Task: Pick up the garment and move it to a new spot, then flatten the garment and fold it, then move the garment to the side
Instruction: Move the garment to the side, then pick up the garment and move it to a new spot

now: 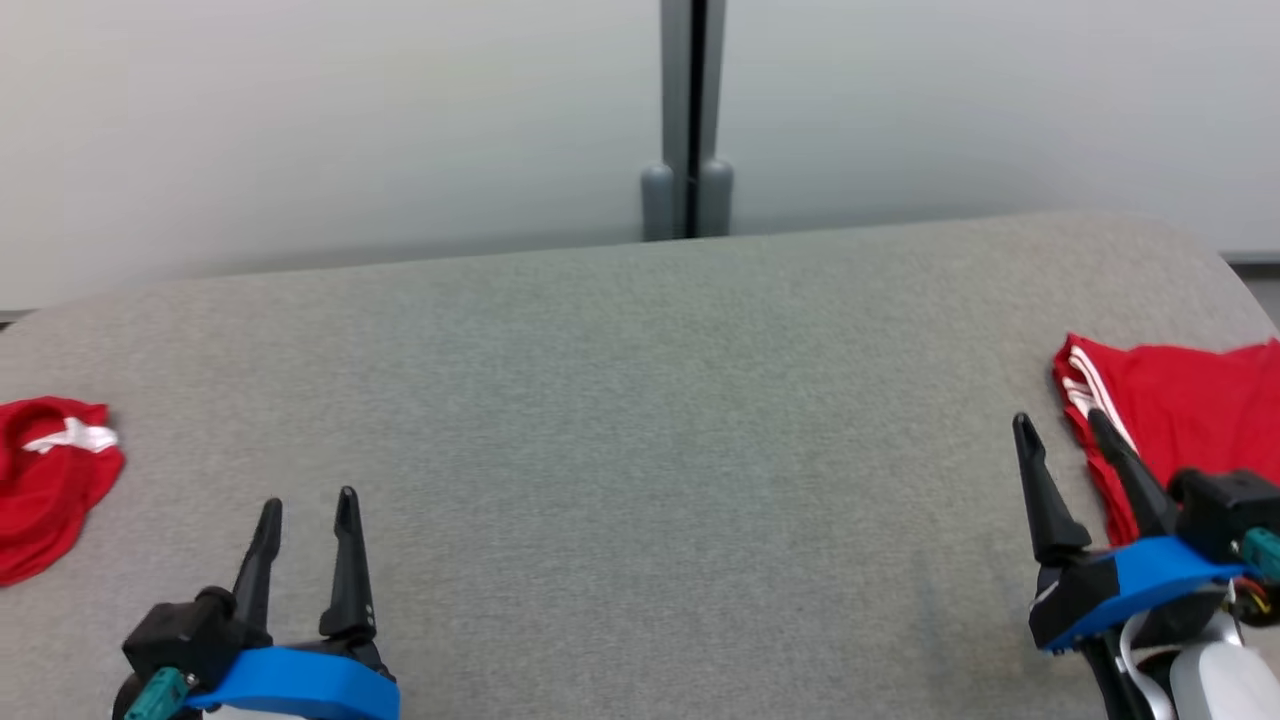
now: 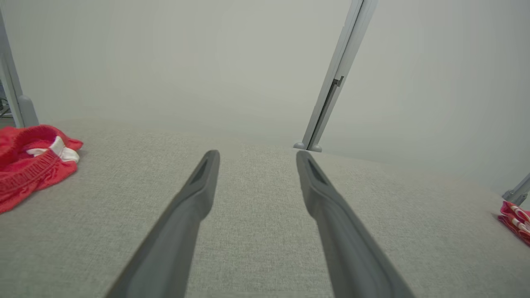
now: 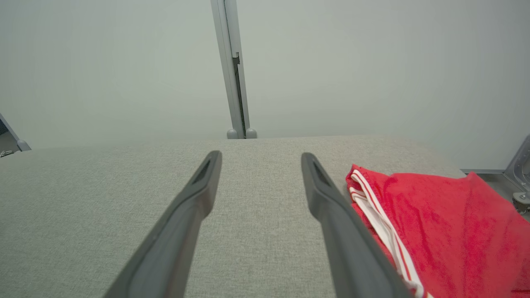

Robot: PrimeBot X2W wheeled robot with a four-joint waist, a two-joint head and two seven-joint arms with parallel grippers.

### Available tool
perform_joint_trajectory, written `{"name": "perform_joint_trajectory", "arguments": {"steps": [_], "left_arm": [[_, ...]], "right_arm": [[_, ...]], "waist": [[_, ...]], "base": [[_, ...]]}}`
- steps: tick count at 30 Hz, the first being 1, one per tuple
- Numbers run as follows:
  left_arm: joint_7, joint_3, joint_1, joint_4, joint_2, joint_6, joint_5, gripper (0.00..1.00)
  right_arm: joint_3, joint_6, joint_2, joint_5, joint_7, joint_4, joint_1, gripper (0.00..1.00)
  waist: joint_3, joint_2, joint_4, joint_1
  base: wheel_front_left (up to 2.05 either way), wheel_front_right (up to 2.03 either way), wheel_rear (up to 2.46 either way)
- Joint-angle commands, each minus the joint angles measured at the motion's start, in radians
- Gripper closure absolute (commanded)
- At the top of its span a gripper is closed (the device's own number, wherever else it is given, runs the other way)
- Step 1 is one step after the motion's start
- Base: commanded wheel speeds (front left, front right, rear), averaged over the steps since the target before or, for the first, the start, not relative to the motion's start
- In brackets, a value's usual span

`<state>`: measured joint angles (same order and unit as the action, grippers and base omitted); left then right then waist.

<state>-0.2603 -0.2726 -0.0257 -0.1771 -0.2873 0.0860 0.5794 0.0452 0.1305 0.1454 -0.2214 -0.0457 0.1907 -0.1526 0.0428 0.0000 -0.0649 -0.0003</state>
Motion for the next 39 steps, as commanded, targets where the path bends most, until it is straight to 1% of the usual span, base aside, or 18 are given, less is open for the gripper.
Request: {"name": "perform_joint_trajectory", "arguments": {"steps": [1,5,12,20,27,32,39], "left_arm": [[-0.005,0.001,0.008,-0.005,0.001,-0.005,-0.004,0.00],[-0.005,0.001,0.027,-0.015,0.011,-0.007,-0.006,0.00],[-0.005,0.004,0.040,-0.021,0.018,-0.012,-0.009,0.00],[-0.005,0.011,0.021,-0.015,0.015,-0.012,-0.016,0.00],[-0.005,0.006,0.007,-0.014,0.012,-0.013,-0.019,0.00],[0.000,0.006,-0.004,-0.003,0.008,-0.010,-0.020,0.00],[0.006,0.005,0.003,0.011,-0.005,-0.011,-0.021,0.00]], "right_arm": [[0.006,0.001,-0.006,0.004,0.004,-0.013,0.023,0.00],[0.003,0.001,-0.028,0.013,0.021,-0.044,0.063,0.00],[0.012,0.001,-0.044,0.031,0.033,-0.070,0.084,0.00],[0.003,0.001,-0.058,0.024,0.037,-0.074,0.073,0.00],[0.004,0.001,-0.067,0.021,0.031,-0.060,0.067,0.00],[0.003,0.001,-0.071,0.026,0.023,-0.060,0.077,0.00],[-0.009,0.001,-0.056,0.052,0.014,-0.047,0.088,0.00]], "waist": [[-0.008,0.0000,0.011,0.0003],[-0.023,0.0000,0.033,0.0003],[-0.020,0.0000,0.041,0.0003],[-0.005,0.0000,0.031,0.0003],[0.006,0.0000,0.045,0.0003],[0.012,0.0000,0.107,0.0003],[0.013,0.0000,0.251,0.0003]], "base": [[0.00,0.00,0.00],[0.00,0.00,0.00],[0.00,0.00,0.00],[0.00,0.00,0.00],[0.00,0.00,0.00],[0.00,0.00,0.00],[0.00,0.00,0.00]]}}
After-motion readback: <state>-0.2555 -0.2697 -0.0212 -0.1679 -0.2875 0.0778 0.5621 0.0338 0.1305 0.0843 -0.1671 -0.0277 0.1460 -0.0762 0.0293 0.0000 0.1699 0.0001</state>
